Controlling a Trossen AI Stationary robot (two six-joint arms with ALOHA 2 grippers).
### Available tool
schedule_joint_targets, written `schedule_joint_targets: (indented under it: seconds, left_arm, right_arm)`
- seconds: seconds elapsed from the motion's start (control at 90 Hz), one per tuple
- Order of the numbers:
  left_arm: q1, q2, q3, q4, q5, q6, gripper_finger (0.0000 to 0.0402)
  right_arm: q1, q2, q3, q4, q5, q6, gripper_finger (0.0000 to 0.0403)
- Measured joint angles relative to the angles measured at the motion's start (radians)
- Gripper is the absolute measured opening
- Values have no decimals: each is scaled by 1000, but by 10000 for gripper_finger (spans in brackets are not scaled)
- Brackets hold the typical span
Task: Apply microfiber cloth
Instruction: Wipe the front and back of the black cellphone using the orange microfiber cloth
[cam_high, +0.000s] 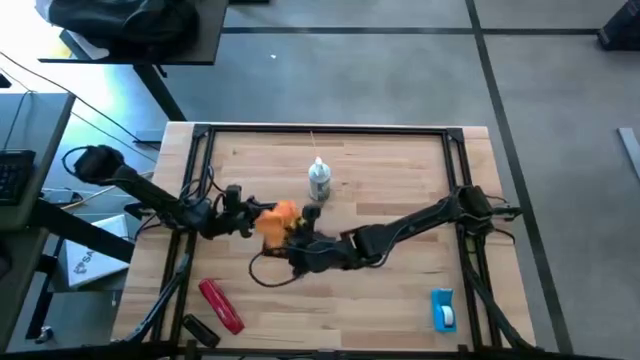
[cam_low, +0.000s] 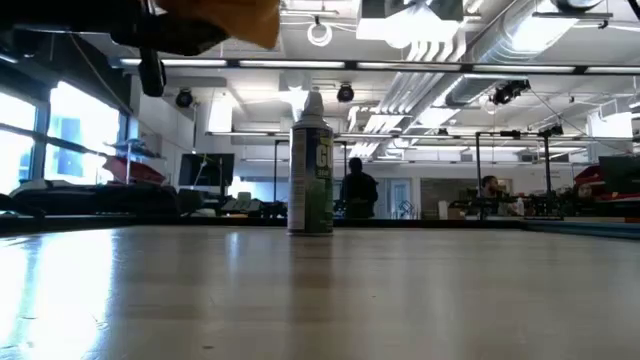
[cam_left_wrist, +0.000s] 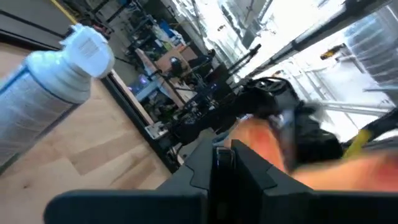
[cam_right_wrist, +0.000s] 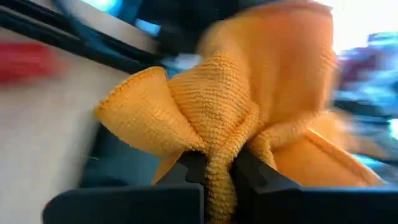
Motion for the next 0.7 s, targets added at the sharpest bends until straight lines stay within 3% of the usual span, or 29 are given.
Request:
schedule_joint_targets:
  seconds: [0.1, 0.167, 0.222, 0.378, 0.7]
  left_arm:
    - [-18, 18, 1, 4, 17, -10, 12]
    - [-21, 32, 1, -3, 18, -21, 12]
    - [-21, 46, 1, 5, 1, -35, 12]
    - [-10, 83, 1, 6, -46, -85, 12]
    - [22, 137, -4, 195, -68, -85, 12]
  right_arm:
    - [4, 0, 81, -70, 192, -77, 3]
    - [3, -1, 123, -121, 213, -58, 3]
    - [3, -4, 128, -148, 152, -5, 3]
    - [1, 12, 90, -185, -161, 177, 3]
    - [45, 63, -136, 142, -406, 326, 3]
